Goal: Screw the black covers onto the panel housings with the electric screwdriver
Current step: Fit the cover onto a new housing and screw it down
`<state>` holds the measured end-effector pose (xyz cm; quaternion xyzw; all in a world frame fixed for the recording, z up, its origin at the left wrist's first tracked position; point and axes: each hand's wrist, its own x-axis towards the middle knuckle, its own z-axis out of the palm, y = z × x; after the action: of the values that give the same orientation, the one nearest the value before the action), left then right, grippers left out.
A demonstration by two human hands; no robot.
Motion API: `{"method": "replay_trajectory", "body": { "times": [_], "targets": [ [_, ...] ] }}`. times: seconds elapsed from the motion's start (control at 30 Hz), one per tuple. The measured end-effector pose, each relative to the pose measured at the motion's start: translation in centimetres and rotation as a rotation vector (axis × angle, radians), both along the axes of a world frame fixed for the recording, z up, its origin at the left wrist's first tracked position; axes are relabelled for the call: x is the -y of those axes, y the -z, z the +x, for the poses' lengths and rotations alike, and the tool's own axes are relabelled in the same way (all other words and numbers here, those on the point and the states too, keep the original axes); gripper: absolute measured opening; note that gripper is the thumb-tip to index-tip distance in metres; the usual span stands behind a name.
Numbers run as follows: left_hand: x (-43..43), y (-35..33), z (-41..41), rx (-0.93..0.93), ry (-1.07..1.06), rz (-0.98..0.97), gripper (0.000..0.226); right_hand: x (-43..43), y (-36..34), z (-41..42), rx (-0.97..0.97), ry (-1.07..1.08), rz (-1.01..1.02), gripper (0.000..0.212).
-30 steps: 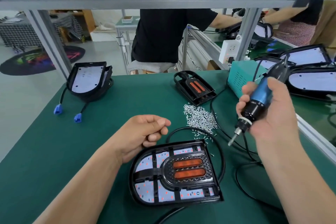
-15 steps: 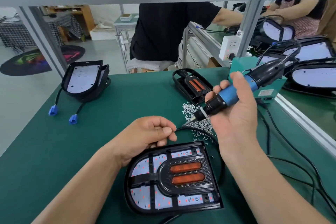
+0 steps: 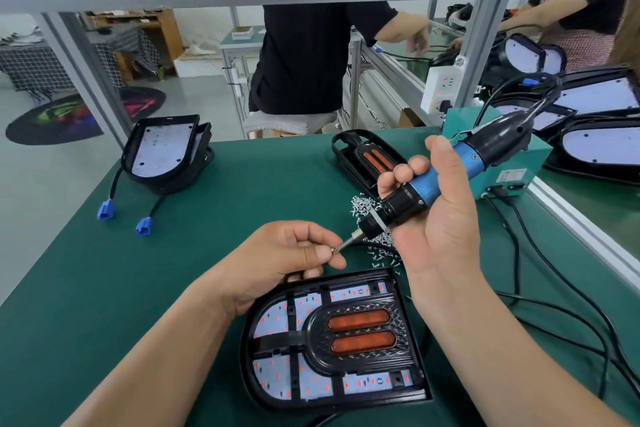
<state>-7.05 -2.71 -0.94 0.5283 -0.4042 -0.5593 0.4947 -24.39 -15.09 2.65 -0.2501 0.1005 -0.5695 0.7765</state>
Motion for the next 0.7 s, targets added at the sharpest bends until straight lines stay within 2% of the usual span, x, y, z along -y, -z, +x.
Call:
{"method": "replay_trajectory", "body": {
  "times": [0.3, 0.7],
  "targets": [
    [-0.02, 0.00, 0.02, 0.027, 0.022, -0.003, 0.023, 0.17, 0.06, -0.14, 0.018, 0.019, 0.031, 0.016],
    [-0.08, -0.16, -0.14, 0.026, 0.033, -0.015, 0.014, -0.06, 0.08, -0.08, 0.017, 0.016, 0.046, 0.015]
  ]
}}
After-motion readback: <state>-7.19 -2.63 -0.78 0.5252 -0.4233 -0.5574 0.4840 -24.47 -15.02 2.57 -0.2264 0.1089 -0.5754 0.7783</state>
